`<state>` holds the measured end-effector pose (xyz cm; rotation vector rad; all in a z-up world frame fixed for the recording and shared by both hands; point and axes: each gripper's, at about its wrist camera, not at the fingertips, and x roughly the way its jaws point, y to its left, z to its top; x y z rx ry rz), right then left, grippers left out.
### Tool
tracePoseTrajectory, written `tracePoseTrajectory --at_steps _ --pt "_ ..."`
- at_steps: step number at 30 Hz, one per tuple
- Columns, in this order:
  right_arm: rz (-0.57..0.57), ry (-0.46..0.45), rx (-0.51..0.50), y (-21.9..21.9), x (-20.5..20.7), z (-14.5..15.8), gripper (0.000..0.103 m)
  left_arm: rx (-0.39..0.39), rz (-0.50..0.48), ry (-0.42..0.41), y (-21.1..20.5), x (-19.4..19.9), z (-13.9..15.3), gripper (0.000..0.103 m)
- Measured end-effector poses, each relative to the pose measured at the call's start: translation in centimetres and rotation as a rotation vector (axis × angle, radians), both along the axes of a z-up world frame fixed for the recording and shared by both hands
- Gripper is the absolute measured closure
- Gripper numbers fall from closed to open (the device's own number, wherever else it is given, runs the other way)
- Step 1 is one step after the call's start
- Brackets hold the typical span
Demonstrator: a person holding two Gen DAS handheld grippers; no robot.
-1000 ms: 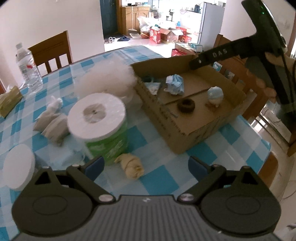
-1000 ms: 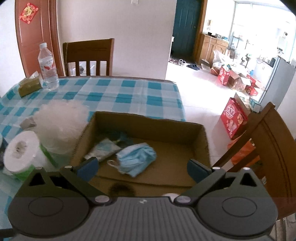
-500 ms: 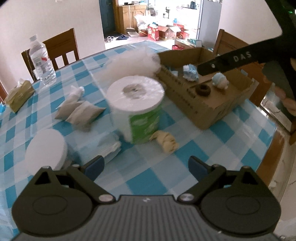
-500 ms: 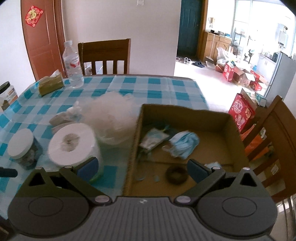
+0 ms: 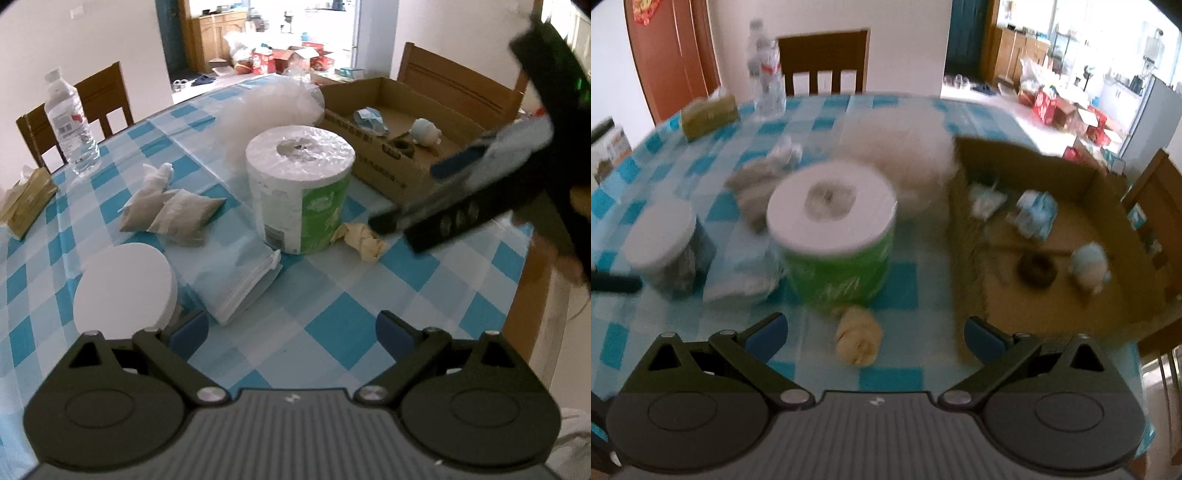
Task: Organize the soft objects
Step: 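Move both tools back toward the beige knotted cloth on the table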
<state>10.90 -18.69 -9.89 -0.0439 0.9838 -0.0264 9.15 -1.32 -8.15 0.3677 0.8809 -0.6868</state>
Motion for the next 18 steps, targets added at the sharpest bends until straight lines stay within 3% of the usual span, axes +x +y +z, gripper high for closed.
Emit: tracePoseTrajectory --at_steps 6,11,15,18 --pt "0.027 0.055 -0.005 0.7 0.1 -3.0 0.000 0.008 -0.022 0.009 0.6 0.5 -0.4 0.006" --pt "0.035 0.055 0.013 0.2 1.5 -5.2 0.001 0.056 0.026 0.015 0.7 1.1 -0.5 0.006" --pt "0.036 0.047 0.025 0.1 2.1 -6.4 0.017 0.069 0.047 0.026 1.1 2.0 -0.4 0.006" --pt "0.042 0.028 0.011 0.2 2.2 -6.7 0.024 0.092 0.042 0.013 1.0 2.7 -0.1 0.006"
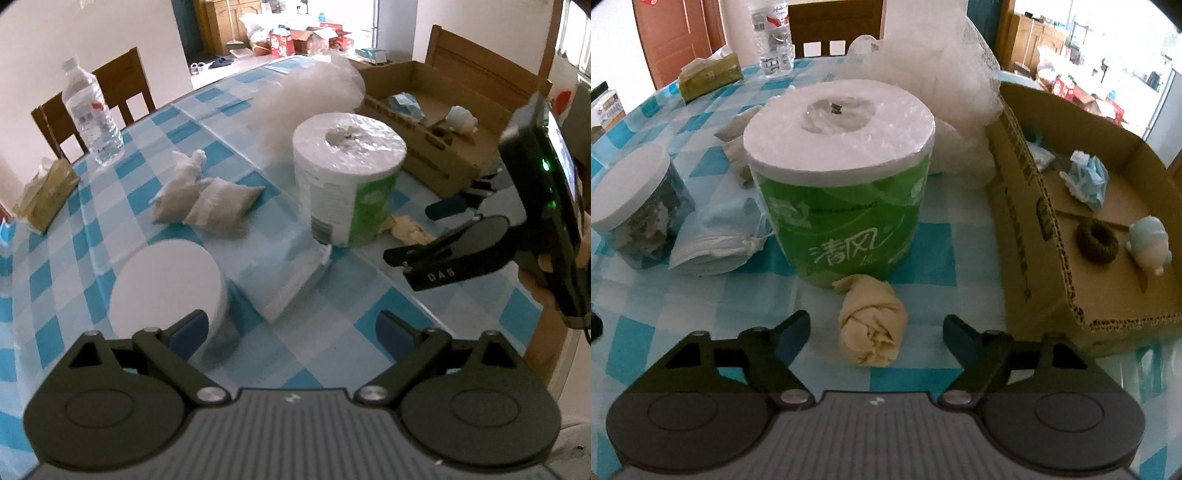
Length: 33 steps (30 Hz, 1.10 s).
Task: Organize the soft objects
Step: 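Move both tools back toward the beige knotted cloth on the table, then grasp the beige knotted cloth with the right tool while the left grasps a grey sachet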
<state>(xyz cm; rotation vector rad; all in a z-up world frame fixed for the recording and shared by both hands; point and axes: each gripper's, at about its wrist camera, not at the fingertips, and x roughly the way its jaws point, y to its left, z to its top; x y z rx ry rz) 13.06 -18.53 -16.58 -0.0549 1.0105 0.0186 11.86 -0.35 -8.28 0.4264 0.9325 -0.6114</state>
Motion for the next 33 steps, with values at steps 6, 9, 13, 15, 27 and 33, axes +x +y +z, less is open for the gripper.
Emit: tracePoseTrajectory --at_steps 6,9,13,15,27,33 --pt "0.001 -0.018 -0.006 -0.2 0.2 -0.1 0.045 0.005 -0.046 0.000 -0.2 2.2 0.7 0.006" --pt "0.001 -0.024 -0.016 -0.1 0.1 0.0 0.060 0.006 -0.069 -0.006 -0.4 3.8 1.2 0.006" --pt "-0.007 -0.030 -0.020 0.0 -0.1 0.0 0.064 0.001 -0.110 -0.017 -0.9 6.2 2.0 0.006" --pt "-0.015 -0.029 -0.014 -0.1 -0.1 0.0 0.064 -0.002 -0.133 -0.015 -1.3 7.3 2.0 0.007" --pt "-0.040 -0.028 -0.005 -0.2 -0.5 0.0 0.064 0.067 -0.174 -0.002 -3.4 14.2 -0.5 0.020" --pt "-0.032 -0.030 0.004 -0.4 -0.6 0.3 0.064 0.111 -0.212 0.009 -4.8 16.1 -2.8 0.029"
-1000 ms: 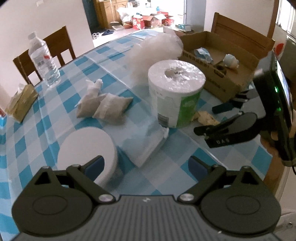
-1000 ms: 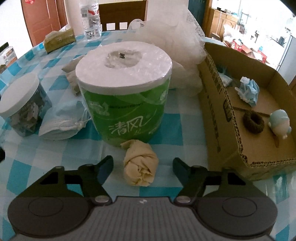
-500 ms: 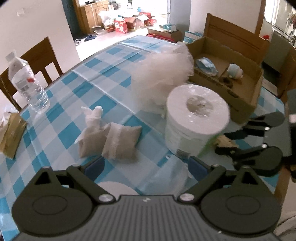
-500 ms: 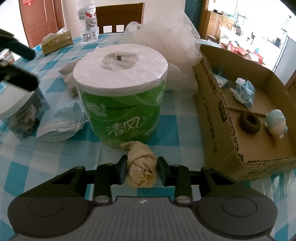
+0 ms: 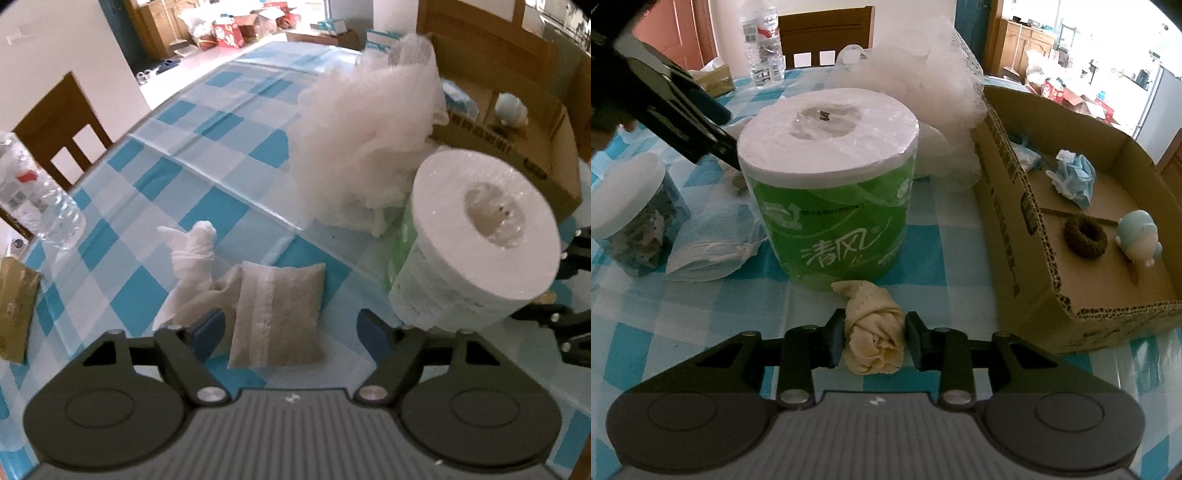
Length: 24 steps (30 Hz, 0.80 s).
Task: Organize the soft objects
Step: 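Grasp the beige knotted cloth with the right tool while the left grasps a grey sachet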
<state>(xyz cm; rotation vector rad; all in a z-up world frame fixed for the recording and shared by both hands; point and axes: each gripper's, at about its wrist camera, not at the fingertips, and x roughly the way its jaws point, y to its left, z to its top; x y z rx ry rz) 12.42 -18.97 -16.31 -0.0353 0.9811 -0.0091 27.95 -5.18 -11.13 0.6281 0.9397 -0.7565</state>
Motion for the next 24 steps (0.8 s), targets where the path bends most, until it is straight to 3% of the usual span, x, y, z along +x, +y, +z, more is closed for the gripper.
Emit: tracePoseTrajectory --at_steps 2,20,24 --pt "0.002 0.001 0.001 0.0 0.0 0.1 0.064 0.010 -0.011 0.011 -0.4 0.3 -0.7 0.035" --pt "0.004 -0.005 0.005 -0.5 0.1 0.4 0.064 0.038 -0.023 0.017 -1.5 1.6 -3.1 0.036" --pt "0.006 -0.009 0.004 -0.6 0.1 0.6 0.064 0.031 -0.015 0.013 -1.5 2.0 -3.2 0.055"
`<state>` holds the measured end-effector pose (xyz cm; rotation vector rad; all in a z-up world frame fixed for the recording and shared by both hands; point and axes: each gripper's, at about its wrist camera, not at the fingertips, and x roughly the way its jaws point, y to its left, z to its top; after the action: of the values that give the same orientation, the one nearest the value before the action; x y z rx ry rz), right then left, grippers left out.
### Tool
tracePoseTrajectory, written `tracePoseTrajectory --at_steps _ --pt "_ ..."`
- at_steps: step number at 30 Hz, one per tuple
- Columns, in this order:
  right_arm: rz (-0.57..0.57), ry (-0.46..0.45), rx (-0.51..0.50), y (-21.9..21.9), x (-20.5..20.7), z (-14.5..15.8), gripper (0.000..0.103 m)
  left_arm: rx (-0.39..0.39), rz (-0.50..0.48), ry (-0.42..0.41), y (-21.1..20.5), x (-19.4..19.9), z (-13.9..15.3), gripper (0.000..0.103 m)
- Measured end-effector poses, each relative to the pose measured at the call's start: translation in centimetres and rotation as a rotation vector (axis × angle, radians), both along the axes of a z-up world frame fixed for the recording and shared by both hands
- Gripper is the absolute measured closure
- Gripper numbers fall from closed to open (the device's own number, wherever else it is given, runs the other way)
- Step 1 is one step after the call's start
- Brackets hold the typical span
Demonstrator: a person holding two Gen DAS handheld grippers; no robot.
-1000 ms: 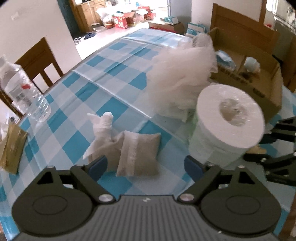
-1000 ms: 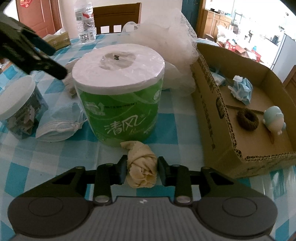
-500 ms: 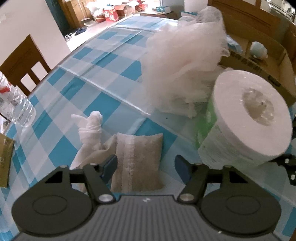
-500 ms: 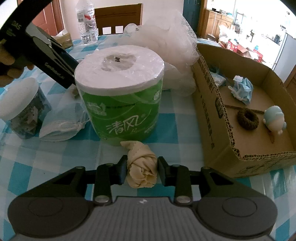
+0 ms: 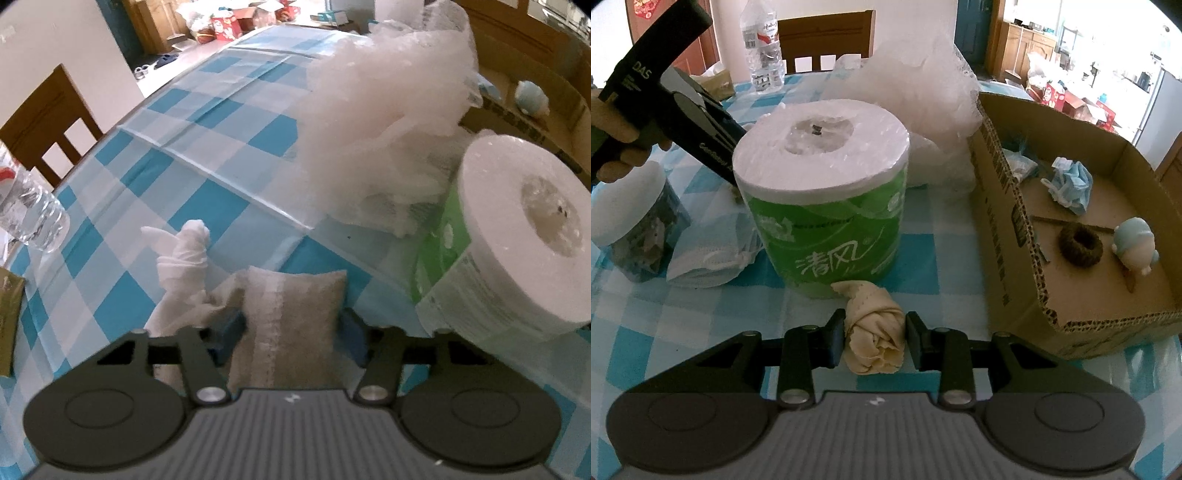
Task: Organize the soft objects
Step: 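Grasp the beige knotted cloth with the right tool while the left grasps a grey sachet, then carry both items over the cardboard box and open both tools to drop them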
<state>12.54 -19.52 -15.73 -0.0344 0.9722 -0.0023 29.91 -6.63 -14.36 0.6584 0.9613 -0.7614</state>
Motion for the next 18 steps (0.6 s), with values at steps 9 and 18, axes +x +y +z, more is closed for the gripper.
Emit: tracePoseTrajectory --at_steps 9,18 --pt "0.002 0.000 -0.005 -0.1 0.1 0.2 0.064 -0.039 0.035 0.010 0.6 0.5 0.5 0.077" --pt "0.011 0.004 -0.009 -0.1 0.2 0.5 0.064 -0.063 0.030 0.017 1.0 0.0 1.9 0.078"
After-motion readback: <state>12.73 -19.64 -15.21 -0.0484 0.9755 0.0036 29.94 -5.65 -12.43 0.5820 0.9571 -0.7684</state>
